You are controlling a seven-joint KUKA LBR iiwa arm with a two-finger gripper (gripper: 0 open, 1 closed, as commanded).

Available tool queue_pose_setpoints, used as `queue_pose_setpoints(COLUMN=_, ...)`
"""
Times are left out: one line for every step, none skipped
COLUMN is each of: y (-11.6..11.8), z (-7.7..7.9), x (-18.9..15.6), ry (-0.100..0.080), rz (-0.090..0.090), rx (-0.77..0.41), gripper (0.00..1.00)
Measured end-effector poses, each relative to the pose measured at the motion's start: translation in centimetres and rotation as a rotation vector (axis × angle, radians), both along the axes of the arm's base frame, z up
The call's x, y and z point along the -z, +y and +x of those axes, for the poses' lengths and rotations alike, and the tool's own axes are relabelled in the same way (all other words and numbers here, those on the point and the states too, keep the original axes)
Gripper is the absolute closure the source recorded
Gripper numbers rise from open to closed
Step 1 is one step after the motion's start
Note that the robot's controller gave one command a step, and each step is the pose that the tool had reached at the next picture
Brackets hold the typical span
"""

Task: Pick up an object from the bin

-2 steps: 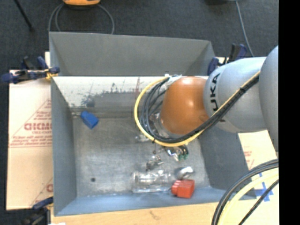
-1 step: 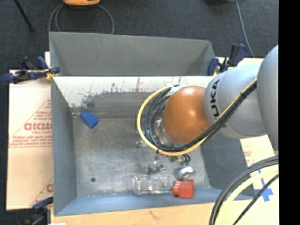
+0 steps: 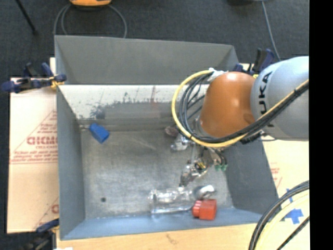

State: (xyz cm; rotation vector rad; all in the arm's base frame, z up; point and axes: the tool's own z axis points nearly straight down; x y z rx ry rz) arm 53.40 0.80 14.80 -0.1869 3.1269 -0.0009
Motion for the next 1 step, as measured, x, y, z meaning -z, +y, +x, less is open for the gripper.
queue_pose_setpoints(y=-10.26, z=-4.78, x=2.49, ry=-0.018, rz=-0.005, rx=-0.071, gripper=0.00)
